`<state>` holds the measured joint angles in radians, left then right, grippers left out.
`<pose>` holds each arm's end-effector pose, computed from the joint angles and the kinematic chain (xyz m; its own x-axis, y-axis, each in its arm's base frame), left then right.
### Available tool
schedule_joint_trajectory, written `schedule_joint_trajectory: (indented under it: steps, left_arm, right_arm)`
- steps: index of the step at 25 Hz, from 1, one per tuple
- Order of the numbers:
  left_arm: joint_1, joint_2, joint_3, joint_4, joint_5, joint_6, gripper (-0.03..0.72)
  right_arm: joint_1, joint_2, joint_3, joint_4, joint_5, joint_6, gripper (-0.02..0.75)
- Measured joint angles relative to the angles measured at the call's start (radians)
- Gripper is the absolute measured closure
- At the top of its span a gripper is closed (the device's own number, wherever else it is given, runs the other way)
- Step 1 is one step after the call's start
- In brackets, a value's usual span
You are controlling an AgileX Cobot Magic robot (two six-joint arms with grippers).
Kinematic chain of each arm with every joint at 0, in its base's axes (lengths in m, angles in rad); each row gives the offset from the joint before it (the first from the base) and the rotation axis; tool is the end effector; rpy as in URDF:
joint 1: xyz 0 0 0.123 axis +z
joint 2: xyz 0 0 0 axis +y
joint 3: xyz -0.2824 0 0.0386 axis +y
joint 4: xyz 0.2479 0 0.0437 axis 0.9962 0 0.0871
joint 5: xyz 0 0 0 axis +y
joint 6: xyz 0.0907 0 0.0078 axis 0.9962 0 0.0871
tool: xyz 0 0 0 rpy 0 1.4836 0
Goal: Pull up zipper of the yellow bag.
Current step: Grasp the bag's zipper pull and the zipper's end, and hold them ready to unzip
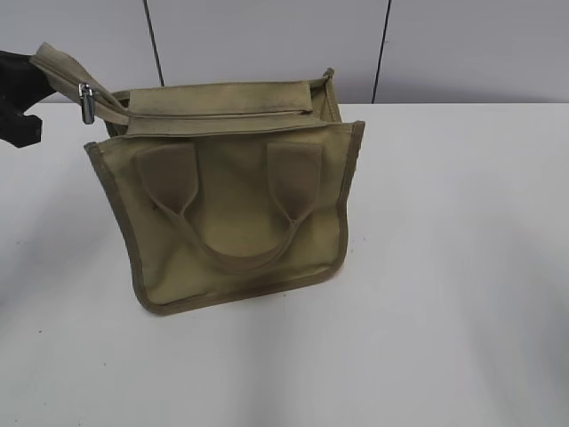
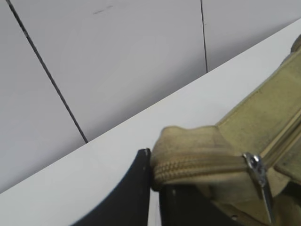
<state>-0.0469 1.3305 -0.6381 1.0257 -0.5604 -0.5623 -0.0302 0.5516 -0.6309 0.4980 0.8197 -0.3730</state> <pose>0.2645 -0.0537 0.2585 -0.0851 0.3407 -0.9363 0.5495 0.7999 0.2412 0.0952 0.0290 0.3196 -0.5501 0.0000 -0.8351 -0.2718 0.9456 0.1791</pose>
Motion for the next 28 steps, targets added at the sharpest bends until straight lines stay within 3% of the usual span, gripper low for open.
schedule_joint_trajectory:
  steps: [3, 6, 8, 12, 18, 24, 28]
  left_arm:
    - [0.0, 0.0, 0.0, 0.0, 0.001, -0.002, 0.683]
    - [0.0, 0.0, 0.0, 0.0, 0.001, -0.002, 0.683]
    - [0.0, 0.0, 0.0, 0.001, 0.001, -0.004, 0.683]
    - [0.0, 0.0, 0.0, 0.001, 0.001, -0.009, 0.683]
    - [0.0, 0.0, 0.0, 0.001, 0.001, -0.01, 0.683]
    - [0.0, 0.0, 0.0, 0.001, 0.001, -0.01, 0.683]
    - [0.0, 0.0, 0.0, 0.0, 0.001, -0.01, 0.683]
  right_arm:
    - [0.026, 0.181, -0.075, 0.057, -0.038, -0.071, 0.174]
    - [0.138, 0.382, -0.172, 0.07, -0.078, -0.085, 0.174]
    - [0.256, 0.479, -0.227, 0.06, -0.114, -0.059, 0.174]
    - [0.496, 0.691, -0.365, -0.054, -0.246, 0.134, 0.174]
    - [0.71, 0.997, -0.603, -0.182, -0.365, 0.43, 0.182]
    - [0.846, 1.246, -0.867, -0.195, -0.385, 0.48, 0.321]
    - [0.876, 1.347, -0.968, -0.196, -0.386, 0.511, 0.407]
